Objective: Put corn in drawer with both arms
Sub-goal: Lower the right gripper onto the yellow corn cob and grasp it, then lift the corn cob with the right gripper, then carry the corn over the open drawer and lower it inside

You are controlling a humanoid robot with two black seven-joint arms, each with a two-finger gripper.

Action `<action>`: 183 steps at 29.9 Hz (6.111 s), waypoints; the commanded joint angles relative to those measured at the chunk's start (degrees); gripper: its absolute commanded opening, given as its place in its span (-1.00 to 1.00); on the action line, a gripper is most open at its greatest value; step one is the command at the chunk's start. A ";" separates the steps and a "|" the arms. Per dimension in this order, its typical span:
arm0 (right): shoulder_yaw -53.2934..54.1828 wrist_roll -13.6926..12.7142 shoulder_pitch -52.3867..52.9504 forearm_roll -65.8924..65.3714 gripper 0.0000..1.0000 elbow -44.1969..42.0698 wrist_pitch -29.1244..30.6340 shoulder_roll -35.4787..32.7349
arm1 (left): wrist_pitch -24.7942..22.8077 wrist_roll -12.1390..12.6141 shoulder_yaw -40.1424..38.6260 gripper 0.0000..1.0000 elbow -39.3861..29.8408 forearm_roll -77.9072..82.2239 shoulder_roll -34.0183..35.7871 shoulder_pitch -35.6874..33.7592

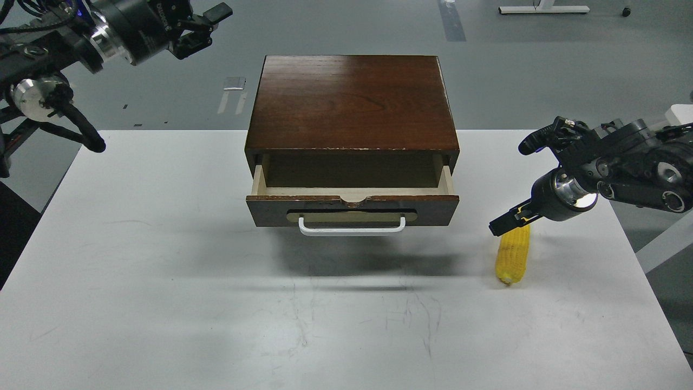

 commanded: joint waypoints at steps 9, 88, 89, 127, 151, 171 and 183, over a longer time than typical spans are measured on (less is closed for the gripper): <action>-5.51 0.19 1.24 -0.06 1.00 1.56 0.30 4.76 | 0.00 0.02 -1.38 0.96 0.01 0.11 0.23 0.08; -5.07 -4.12 -5.09 5.65 0.90 -0.90 -3.03 8.54 | 0.00 0.02 -2.17 0.96 0.01 0.20 2.25 -0.18; -5.07 -3.94 -5.09 5.65 0.83 -0.90 -3.03 8.54 | 0.00 0.02 -2.17 0.96 0.01 0.20 2.25 -0.18; 3.27 0.78 28.91 -4.27 -1.00 12.02 -2.49 -0.62 | 0.00 0.02 -2.08 0.96 -0.08 0.90 1.29 -1.59; 2.66 11.75 28.48 -24.05 -1.00 9.83 -17.80 21.46 | 0.00 0.02 -1.99 0.96 -0.52 0.99 4.27 -1.59; 0.90 11.75 26.28 -22.91 0.22 8.77 -17.36 21.11 | 0.00 0.02 -1.99 0.96 -0.52 0.99 4.45 -1.59; 3.44 11.75 27.16 -18.36 0.99 8.33 -17.27 18.40 | 0.00 0.02 -1.82 0.96 -0.52 0.99 4.28 -1.59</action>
